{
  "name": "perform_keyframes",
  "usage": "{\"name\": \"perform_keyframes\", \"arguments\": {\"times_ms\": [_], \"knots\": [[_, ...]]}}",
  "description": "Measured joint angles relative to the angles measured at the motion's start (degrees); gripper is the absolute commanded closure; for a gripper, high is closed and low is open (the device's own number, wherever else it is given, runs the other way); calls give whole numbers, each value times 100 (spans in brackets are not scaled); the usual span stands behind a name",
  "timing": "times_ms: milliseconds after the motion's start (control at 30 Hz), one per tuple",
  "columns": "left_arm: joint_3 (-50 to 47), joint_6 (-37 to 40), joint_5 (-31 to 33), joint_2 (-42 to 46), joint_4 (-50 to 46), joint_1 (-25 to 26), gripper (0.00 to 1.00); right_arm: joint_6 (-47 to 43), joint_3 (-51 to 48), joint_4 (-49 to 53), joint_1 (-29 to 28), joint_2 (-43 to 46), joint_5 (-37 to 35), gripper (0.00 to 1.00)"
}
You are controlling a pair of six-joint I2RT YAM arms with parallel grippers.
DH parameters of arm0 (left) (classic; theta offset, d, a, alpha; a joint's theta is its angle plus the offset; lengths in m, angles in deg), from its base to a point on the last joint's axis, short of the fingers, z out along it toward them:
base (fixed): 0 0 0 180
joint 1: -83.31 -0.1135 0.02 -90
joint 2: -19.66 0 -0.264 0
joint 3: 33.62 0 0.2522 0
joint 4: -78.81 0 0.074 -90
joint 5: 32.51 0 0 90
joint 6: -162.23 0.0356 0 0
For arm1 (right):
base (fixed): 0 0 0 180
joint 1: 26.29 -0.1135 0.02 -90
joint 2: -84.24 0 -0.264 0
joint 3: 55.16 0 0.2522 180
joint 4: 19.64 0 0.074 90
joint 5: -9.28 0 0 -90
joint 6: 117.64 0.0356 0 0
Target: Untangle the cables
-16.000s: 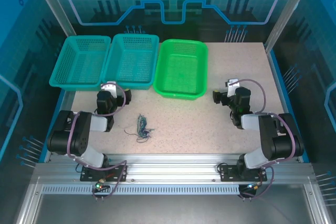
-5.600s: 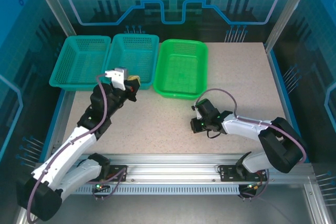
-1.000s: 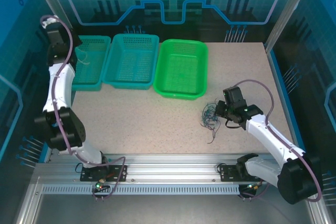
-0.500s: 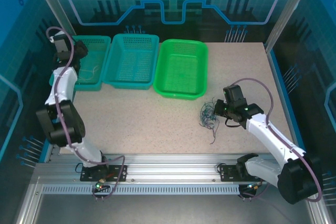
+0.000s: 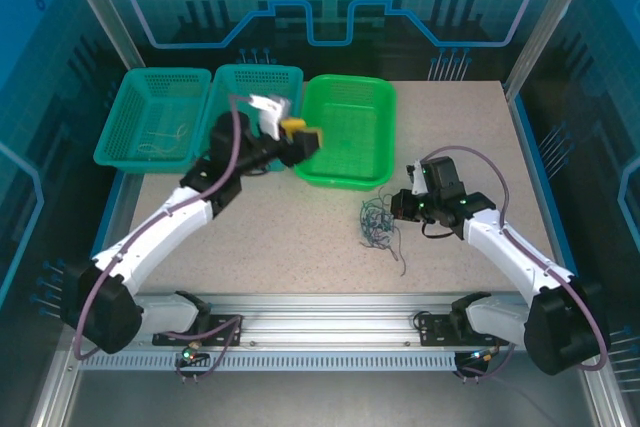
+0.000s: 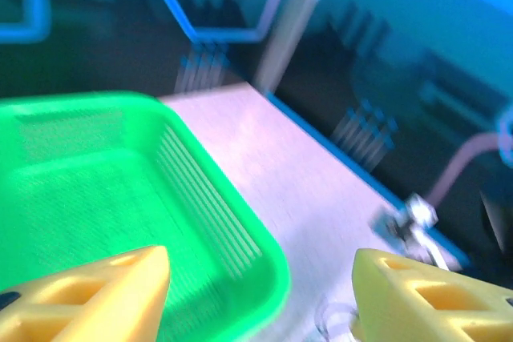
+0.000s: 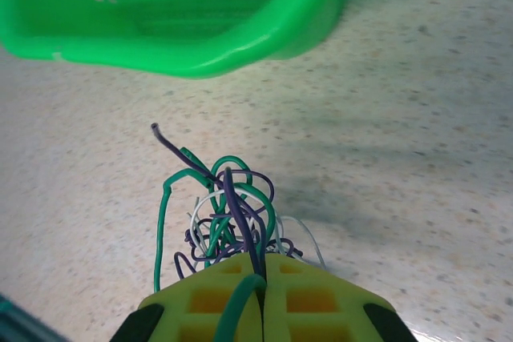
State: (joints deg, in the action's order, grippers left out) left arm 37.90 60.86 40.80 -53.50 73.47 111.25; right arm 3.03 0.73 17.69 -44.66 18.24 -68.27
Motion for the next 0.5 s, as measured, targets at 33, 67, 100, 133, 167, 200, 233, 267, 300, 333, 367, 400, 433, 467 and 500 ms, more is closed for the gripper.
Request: {"name": "perform_keyframes", "arguments": {"times_ms": [33, 67, 100, 133, 167, 200, 233, 267, 300, 333, 367, 400, 433, 467, 500], "knots": [[-138, 120, -109, -39, -4, 229, 36, -48, 0, -50, 0, 2, 140, 100], [-247, 214, -219, -81, 7, 407, 36, -98, 0, -103, 0, 7, 275, 100], [-348, 267, -350, -122, 17, 549, 36, -140, 0, -144, 0, 15, 400, 100], [-463, 299, -485, -168, 50, 649, 35, -190, 0, -190, 0, 33, 540, 100], [-570, 297, -603, -225, 90, 691, 35, -243, 0, -240, 0, 63, 678, 100], [-656, 297, -695, -286, 107, 691, 34, -282, 0, -280, 0, 96, 787, 100], [-728, 289, -772, -367, 111, 684, 34, -330, 0, -328, 0, 136, 903, 100], [-776, 273, -846, -468, 114, 671, 33, -369, 0, -382, 0, 177, 1016, 100], [-809, 249, -903, -570, 125, 662, 33, -400, 0, -433, 0, 208, 1113, 100], [-846, 219, -957, -675, 142, 660, 34, -424, 0, -490, 0, 234, 1213, 100], [-909, 157, -1001, -763, 203, 660, 34, -433, 0, -529, 0, 249, 1287, 100], [-981, 87, -1025, -820, 282, 649, 35, -442, 4, -560, 0, 254, 1346, 100], [-1095, 11, -1054, -868, 402, 629, 38, -446, 22, -570, 0, 254, 1386, 100], [-1244, -111, -1095, -901, 560, 586, 41, -444, 42, -568, 0, 254, 1408, 100], [-1375, -234, -1137, -922, 715, 525, 43, -444, 63, -568, 0, 254, 1416, 100]]}}
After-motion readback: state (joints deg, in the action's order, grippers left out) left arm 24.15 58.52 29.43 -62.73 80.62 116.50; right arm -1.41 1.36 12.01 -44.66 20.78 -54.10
